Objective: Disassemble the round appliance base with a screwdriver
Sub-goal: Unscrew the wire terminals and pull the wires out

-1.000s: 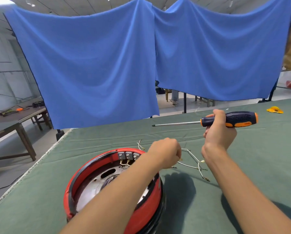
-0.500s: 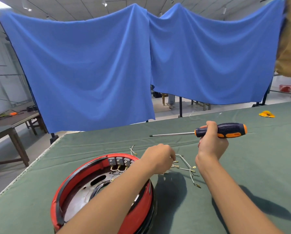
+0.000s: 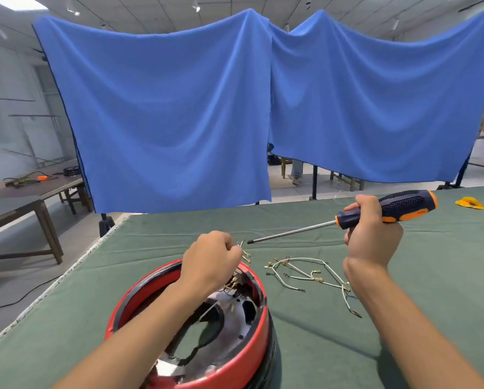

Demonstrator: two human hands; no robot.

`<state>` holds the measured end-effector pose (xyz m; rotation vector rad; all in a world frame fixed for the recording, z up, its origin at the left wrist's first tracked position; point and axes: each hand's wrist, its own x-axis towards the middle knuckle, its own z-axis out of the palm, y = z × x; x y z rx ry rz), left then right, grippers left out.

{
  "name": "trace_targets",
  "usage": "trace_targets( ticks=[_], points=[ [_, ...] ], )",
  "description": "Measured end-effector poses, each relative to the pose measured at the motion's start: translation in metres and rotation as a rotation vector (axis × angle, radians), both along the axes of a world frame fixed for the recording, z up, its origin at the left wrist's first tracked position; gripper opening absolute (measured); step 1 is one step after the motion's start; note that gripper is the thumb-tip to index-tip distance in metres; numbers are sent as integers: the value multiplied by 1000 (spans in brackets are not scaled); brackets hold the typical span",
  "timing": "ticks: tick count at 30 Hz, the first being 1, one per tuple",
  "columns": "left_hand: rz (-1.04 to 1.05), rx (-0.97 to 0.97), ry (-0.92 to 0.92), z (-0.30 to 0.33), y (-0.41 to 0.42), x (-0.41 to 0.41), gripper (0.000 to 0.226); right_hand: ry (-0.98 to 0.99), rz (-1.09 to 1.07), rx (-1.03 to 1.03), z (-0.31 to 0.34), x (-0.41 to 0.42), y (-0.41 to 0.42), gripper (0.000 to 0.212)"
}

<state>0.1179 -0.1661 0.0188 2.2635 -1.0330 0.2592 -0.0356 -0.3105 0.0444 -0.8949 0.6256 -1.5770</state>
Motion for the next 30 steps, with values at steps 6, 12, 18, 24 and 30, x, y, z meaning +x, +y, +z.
trace_targets(
  ticks=[6,12,18,24,30],
  points=[
    [-48,126,136,-21,19,14,24,49,49,-87,-6,10,15,29],
    [70,135,157,-17,3,13,27,50,47,-122,-8,10,17,30],
    [174,167,123,-14,-4,14,20,98,30,-260,-6,10,25,27],
    [39,85,257,-30,0,17,30,123,55,-360,-8,13,35,26],
    [23,50,295,-34,0,20,21,131,54,-419,-8,11,46,24]
  ],
)
